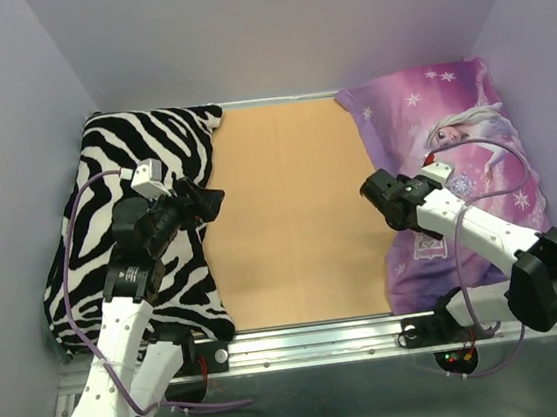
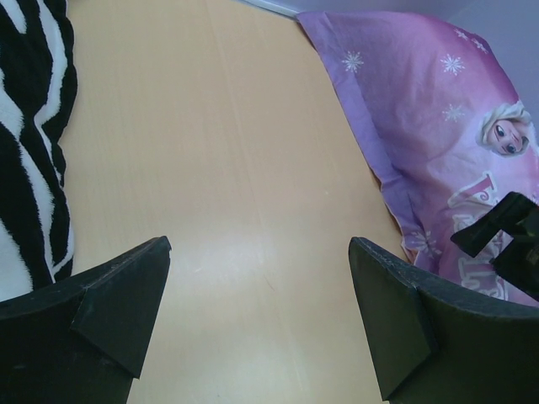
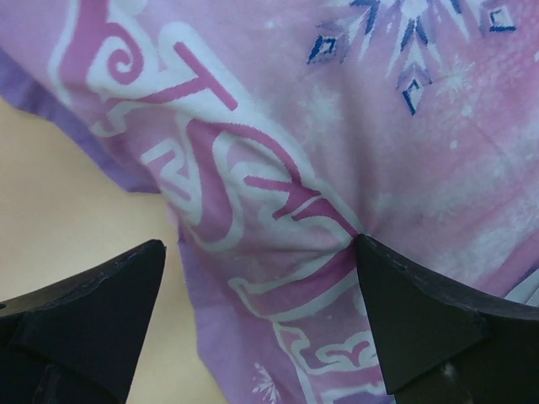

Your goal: Remove the pillowcase from the pillow

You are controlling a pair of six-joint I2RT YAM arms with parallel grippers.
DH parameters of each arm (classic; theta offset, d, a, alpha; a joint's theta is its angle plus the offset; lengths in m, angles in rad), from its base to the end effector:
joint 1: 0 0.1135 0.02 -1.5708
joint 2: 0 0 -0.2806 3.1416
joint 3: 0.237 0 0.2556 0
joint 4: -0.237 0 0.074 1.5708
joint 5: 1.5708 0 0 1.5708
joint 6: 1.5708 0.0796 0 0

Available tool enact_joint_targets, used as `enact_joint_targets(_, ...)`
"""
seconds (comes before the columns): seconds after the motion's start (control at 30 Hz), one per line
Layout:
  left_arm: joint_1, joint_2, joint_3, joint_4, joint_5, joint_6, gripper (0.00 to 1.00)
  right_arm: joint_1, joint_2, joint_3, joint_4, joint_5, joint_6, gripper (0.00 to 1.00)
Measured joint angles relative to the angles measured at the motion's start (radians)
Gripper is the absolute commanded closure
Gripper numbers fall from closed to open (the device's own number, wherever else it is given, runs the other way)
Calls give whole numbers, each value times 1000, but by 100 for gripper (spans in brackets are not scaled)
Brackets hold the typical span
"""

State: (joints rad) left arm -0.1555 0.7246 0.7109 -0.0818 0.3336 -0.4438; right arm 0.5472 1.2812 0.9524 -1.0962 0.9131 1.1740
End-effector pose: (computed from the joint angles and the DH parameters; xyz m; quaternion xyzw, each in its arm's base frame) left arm 0.2011 -0.0579 0.3419 0.0057 0.7383 -0.3132 0.5974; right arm 0.2140 0.0566 0.2376 0.3065 0.8417 -0.2371 0.3760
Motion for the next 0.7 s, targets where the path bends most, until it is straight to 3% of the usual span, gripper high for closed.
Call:
enact_joint_targets(0.17, 0, 14, -6, 11, 0, -11, 3, -27, 103, -49, 16, 23, 26, 0)
enact_joint_targets(0.23, 0, 18, -9, 11, -1, -20, 4, -30, 146, -48, 26, 42, 23, 12)
enact_joint_targets(0.27, 0, 20, -10, 11, -1, -26, 5, -30, 175, -46, 26, 53, 17, 23)
enact_joint_targets(0.3, 0, 22, -10, 13, -2, -32, 7, -30, 199, -42, 27, 64, 6, 57)
enact_joint_targets(0.33, 0, 24, -10, 18, -2, -44, 8, -30, 217, -40, 27, 72, 1, 75)
enact_joint_targets(0.4, 0, 28, -10, 35, -1, -68, 11, -31, 250, -27, 21, 87, -34, 99)
enact_joint_targets(0.57, -6, 42, -10, 80, -3, -116, 18, -42, 251, 83, 39, 30, -166, 99)
enact_joint_targets(0.7, -35, 74, -10, 126, -24, -150, 20, -42, 206, 250, 129, -129, -357, 99)
